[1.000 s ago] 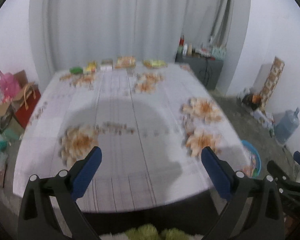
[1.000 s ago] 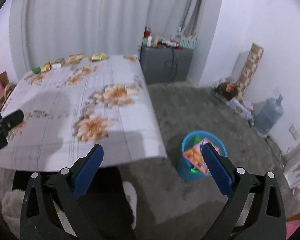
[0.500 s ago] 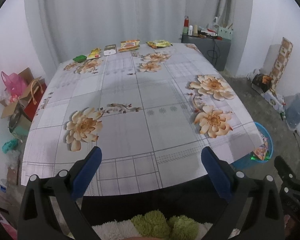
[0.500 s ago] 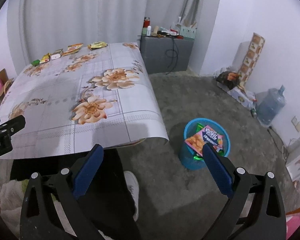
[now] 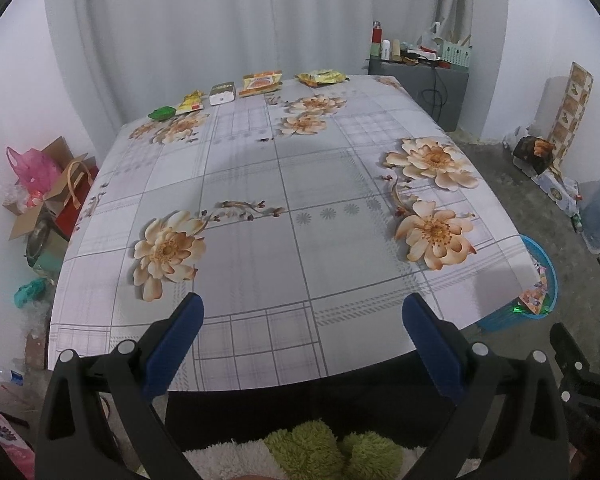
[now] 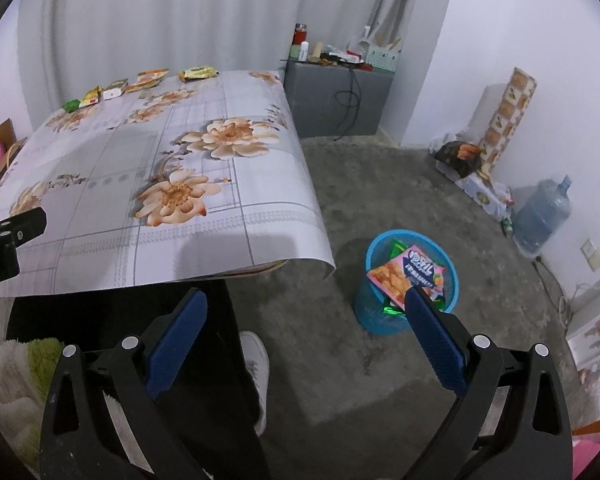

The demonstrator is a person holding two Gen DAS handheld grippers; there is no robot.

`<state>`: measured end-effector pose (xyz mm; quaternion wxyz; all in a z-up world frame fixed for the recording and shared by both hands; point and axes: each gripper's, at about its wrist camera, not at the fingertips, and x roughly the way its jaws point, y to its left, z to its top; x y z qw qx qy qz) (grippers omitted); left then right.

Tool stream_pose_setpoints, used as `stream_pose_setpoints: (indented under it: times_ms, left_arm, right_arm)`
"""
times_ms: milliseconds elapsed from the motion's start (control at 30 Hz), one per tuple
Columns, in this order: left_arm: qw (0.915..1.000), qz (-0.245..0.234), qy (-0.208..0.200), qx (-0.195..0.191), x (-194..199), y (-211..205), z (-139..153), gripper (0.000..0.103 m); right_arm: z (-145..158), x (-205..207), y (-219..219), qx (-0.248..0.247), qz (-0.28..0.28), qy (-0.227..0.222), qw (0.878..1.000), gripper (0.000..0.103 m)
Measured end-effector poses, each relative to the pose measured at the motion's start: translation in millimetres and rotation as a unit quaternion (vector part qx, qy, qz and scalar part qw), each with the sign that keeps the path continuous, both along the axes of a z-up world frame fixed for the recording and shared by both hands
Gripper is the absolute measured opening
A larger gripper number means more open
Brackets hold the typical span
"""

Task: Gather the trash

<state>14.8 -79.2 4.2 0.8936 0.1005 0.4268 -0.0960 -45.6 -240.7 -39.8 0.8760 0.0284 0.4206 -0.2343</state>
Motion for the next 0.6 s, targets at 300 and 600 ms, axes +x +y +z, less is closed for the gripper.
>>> stream_pose_setpoints:
  times_ms: [300, 600]
  left_arm:
    - [1.0000, 0.001, 0.003, 0.004, 0.0, 0.1, -1.8, 0.097]
    - [0.9999, 0.004, 0.006, 0.007, 1.3, 2.4, -3.1, 0.097]
  right_arm:
    - [-5.1, 0.0, -2.8, 0.024, 0.002, 0.003, 1.000, 0.095]
    - [-7.1, 1.2, -1.3, 0.030, 0.002, 0.003, 1.000, 0.095]
